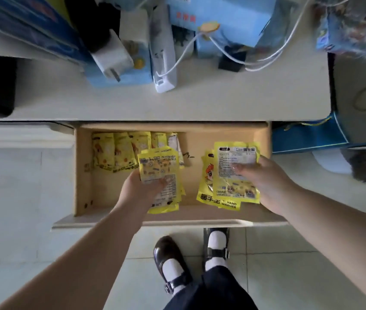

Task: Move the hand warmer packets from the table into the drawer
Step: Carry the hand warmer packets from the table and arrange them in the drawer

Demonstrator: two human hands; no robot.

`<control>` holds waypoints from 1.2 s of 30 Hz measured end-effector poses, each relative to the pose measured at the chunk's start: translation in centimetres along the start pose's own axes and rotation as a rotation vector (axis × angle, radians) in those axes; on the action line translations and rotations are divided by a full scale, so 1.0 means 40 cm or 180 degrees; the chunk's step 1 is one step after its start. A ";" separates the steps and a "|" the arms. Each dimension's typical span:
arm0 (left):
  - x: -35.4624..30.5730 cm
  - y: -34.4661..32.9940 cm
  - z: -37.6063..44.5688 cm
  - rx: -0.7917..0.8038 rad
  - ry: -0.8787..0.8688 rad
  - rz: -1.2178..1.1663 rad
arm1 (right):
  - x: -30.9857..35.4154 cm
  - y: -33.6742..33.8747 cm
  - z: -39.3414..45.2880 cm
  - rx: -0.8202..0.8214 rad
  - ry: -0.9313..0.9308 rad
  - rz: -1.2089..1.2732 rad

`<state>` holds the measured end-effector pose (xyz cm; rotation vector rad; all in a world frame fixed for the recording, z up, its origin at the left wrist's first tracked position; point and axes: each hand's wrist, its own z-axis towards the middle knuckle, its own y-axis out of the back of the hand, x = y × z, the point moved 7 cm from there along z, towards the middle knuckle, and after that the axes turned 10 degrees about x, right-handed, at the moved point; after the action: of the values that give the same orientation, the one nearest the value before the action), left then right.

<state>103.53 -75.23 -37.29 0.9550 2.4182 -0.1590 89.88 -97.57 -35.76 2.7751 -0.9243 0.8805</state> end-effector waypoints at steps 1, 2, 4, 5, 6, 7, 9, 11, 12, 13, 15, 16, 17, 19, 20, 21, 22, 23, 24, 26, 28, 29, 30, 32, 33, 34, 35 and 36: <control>0.012 -0.007 0.050 -0.0036 0.0008 0.0095 | -0.016 0.005 0.048 0.0018 0.0007 0.0002; 0.013 -0.008 0.078 -0.0081 -0.0002 0.0190 | -0.019 0.008 0.078 -0.0005 0.0056 0.0019; 0.021 -0.024 0.142 -0.0112 -0.0024 0.0307 | -0.034 0.014 0.155 0.0003 0.0131 0.0040; 0.029 -0.036 0.174 -0.0118 -0.0033 0.0325 | -0.045 0.014 0.191 0.0012 0.0133 0.0039; 0.026 -0.043 0.195 -0.0123 -0.0037 0.0344 | -0.050 0.014 0.215 -0.0019 0.0157 0.0036; 0.032 -0.055 0.225 -0.0142 -0.0039 0.0371 | -0.066 0.018 0.249 -0.0070 0.0150 0.0031; 0.029 -0.069 0.267 -0.0208 -0.0069 0.0523 | -0.086 0.021 0.293 -0.0240 0.0147 -0.0034; 0.033 -0.082 0.311 -0.0323 -0.0104 0.0654 | -0.104 0.027 0.334 -0.0382 0.0187 -0.0102; 0.027 -0.082 0.320 -0.0379 -0.0159 0.0704 | -0.105 0.028 0.347 -0.0446 0.0214 -0.0156; 0.026 -0.086 0.332 -0.0449 -0.0191 0.0760 | -0.109 0.032 0.359 -0.0515 0.0226 -0.0210; 0.016 -0.087 0.344 -0.0617 -0.0267 0.0892 | -0.102 0.038 0.373 -0.0648 0.0311 -0.0399; 0.012 -0.088 0.350 -0.0675 -0.0310 0.0935 | -0.102 0.041 0.380 -0.0711 0.0364 -0.0518; 0.008 -0.092 0.352 -0.0735 -0.0340 0.1003 | -0.100 0.041 0.385 -0.0750 0.0410 -0.0642; 0.001 -0.103 0.354 -0.0874 -0.0362 0.1247 | -0.097 0.038 0.395 -0.0816 0.0530 -0.0885; 0.001 -0.108 0.356 -0.0970 -0.0358 0.1375 | -0.095 0.035 0.401 -0.0851 0.0594 -0.0990; 0.004 -0.113 0.357 -0.1075 -0.0332 0.1460 | -0.092 0.030 0.403 -0.0890 0.0631 -0.1086; 0.007 -0.117 0.357 -0.1185 -0.0310 0.1467 | -0.090 0.026 0.407 -0.0928 0.0679 -0.1157; 0.012 -0.118 0.360 -0.1290 -0.0272 0.1433 | -0.088 0.021 0.412 -0.0976 0.0707 -0.1230; 0.016 -0.120 0.359 -0.1373 -0.0259 0.1374 | -0.088 0.017 0.411 -0.1028 0.0729 -0.1266; 0.015 -0.122 0.355 -0.1499 -0.0279 0.1257 | -0.088 0.007 0.407 -0.1060 0.0769 -0.1299; 0.017 -0.123 0.345 -0.1564 -0.0328 0.1114 | -0.084 0.002 0.399 -0.1025 0.0801 -0.1345; 0.021 -0.121 0.337 -0.1572 -0.0361 0.1034 | -0.081 0.003 0.397 -0.0999 0.0789 -0.1321; 0.030 -0.118 0.329 -0.1594 -0.0400 0.0942 | -0.080 0.010 0.397 -0.0967 0.0765 -0.1279; 0.061 -0.106 0.309 -0.1706 -0.0400 0.0571 | -0.084 0.029 0.401 -0.0927 0.0682 -0.1237; 0.080 -0.100 0.295 -0.1804 -0.0313 0.0251 | -0.084 0.034 0.400 -0.0916 0.0657 -0.1227; 0.112 -0.092 0.283 -0.1935 -0.0125 -0.0108 | -0.086 0.039 0.401 -0.0921 0.0651 -0.1165; 0.146 -0.092 0.271 -0.2028 0.0161 -0.0478 | -0.090 0.045 0.401 -0.0981 0.0656 -0.1102; 0.182 -0.101 0.260 -0.2012 0.0505 -0.0886 | -0.097 0.051 0.403 -0.1025 0.0612 -0.0980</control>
<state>100.91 -76.92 -50.25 0.3541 2.4833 0.5714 94.18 -101.27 -51.48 2.4189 -0.5335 0.8429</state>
